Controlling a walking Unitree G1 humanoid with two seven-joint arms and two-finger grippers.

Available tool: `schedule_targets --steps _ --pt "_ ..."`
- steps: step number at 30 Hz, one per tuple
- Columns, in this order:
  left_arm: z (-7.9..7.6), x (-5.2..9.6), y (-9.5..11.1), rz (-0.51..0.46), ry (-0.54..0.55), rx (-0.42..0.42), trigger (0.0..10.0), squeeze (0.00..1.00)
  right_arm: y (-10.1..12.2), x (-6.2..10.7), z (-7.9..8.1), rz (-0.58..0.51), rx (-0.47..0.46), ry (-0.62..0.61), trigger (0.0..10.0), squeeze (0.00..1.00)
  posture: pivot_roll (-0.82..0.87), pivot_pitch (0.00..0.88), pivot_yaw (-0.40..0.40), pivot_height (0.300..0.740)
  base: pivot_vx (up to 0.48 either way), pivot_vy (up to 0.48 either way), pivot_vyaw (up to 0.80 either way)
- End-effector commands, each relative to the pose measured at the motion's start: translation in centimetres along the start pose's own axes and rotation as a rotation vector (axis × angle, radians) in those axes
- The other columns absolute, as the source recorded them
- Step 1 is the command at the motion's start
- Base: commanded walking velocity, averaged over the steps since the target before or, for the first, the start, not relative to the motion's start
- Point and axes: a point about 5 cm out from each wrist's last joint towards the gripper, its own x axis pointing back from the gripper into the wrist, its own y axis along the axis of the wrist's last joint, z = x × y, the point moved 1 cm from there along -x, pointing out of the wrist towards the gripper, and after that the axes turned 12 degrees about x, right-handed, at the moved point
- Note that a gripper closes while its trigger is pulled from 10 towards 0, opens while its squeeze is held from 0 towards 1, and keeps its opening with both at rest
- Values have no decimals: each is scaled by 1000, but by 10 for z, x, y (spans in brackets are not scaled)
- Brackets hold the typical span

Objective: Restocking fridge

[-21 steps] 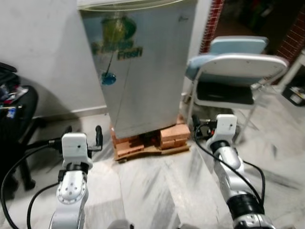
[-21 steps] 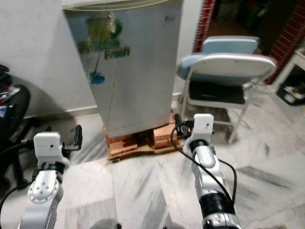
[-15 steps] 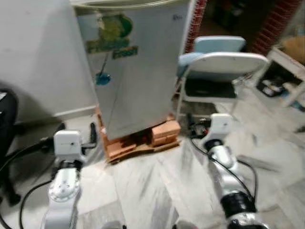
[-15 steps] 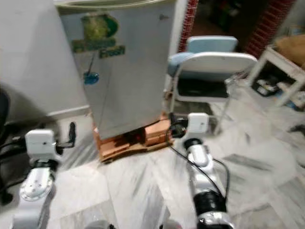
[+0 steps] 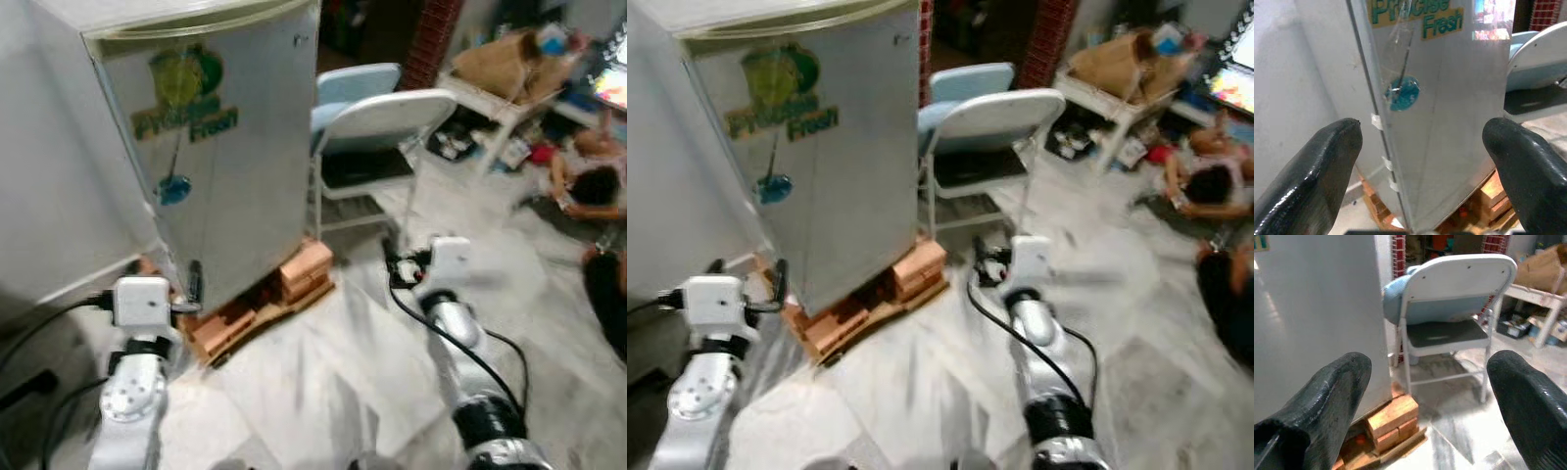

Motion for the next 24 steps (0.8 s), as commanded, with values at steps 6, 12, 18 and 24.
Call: schedule_targets --steps 6,12,18,24 --pt "2 14 -16 56 3 -10 10000 0 2 8 -17 -30 44 -41 10000 0 23 24 27 740 0 458 0" --pt "3 20 -30 114 -15 -15 10000 0 0 15 -17 -47 81 -44 10000 0 2 23 58 740 0 458 0" --pt "-2 12 -24 78 -56 -21 10000 0 3 16 -12 -58 87 -27 10000 0 -1 21 39 740 97 433 -204" --pt "-7 12 -26 79 -53 9 10000 0 8 10 -14 -67 102 -12 10000 0 6 19 24 740 371 304 -800"
